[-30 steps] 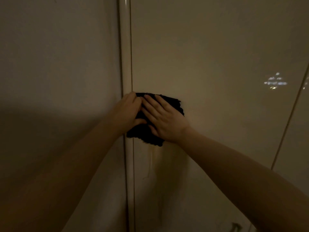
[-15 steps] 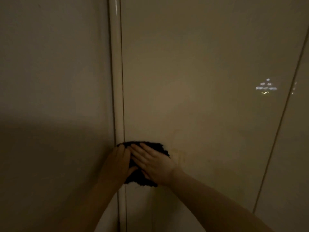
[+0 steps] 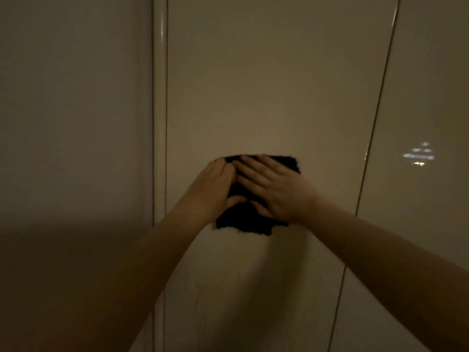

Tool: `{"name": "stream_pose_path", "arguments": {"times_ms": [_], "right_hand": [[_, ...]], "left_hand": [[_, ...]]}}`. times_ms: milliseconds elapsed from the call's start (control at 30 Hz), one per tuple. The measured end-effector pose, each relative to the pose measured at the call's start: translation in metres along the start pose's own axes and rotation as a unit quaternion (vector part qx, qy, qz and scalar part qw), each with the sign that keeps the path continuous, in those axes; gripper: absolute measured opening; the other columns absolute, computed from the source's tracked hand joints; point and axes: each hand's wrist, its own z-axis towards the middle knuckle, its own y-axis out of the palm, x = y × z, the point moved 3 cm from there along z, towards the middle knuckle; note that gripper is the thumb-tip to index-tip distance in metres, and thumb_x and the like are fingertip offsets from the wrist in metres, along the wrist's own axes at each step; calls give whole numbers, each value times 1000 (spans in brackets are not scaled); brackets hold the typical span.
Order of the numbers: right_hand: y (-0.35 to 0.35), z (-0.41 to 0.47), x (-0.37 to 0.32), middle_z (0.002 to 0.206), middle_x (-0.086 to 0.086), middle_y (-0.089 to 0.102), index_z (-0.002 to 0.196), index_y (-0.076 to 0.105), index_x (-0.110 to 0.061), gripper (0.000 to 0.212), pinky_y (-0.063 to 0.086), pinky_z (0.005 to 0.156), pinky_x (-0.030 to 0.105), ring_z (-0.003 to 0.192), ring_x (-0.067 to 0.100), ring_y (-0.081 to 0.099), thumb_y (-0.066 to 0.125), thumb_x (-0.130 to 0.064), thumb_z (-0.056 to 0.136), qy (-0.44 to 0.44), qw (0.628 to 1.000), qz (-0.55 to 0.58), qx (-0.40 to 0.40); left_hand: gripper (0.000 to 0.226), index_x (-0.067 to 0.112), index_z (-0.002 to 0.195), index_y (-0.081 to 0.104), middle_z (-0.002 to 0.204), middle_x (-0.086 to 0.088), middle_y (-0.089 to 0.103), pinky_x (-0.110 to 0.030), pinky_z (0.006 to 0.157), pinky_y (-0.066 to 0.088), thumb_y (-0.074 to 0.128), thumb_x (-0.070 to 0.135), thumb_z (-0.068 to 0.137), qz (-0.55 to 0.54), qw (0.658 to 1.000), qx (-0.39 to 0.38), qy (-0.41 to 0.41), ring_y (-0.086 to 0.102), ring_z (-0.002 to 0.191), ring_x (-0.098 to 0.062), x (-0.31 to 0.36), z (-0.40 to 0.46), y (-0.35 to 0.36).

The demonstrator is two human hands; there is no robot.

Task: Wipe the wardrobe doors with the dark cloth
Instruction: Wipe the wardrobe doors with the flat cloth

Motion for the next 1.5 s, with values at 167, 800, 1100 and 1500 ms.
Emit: {"name": "stream_pose_path", "arguments": {"times_ms": [167, 800, 1100, 1500], "right_hand": [[-9, -26, 21, 160, 16, 15, 151, 25, -5, 65, 10, 121, 47, 149, 32, 10, 32, -43, 98, 55, 998, -19, -30], [51, -172, -134, 161, 16, 8, 151, 18, -2, 72, -8, 120, 47, 149, 31, 5, 37, -45, 96, -24, 996, 31, -77], [41, -215, -102, 160, 13, 11, 151, 19, -4, 67, -8, 120, 44, 148, 27, 3, 38, -38, 97, -48, 993, 50, -95], [-25, -129, 62, 159, 13, 21, 150, 30, -7, 57, 15, 120, 47, 148, 30, 17, 27, -37, 102, 8, 999, -5, -30]], "left_hand": [[40, 10, 105, 51, 111, -8, 48, -32, 84, 41, 69, 38, 83, -5, 1000, 26, -1, 43, 99, -21, 33, 20, 2], [41, 8, 89, 55, 89, -8, 53, -33, 68, 44, 54, 48, 80, 25, 997, -38, -61, 48, 78, -22, 93, -148, 143], [49, 6, 91, 59, 92, -9, 54, -40, 66, 50, 51, 53, 83, 23, 994, -93, -50, 52, 82, -25, 135, -131, 154], [41, 18, 83, 46, 111, -12, 51, -30, 84, 38, 73, 49, 75, 14, 999, -49, 18, 47, 104, -28, 124, 42, 40]]}}
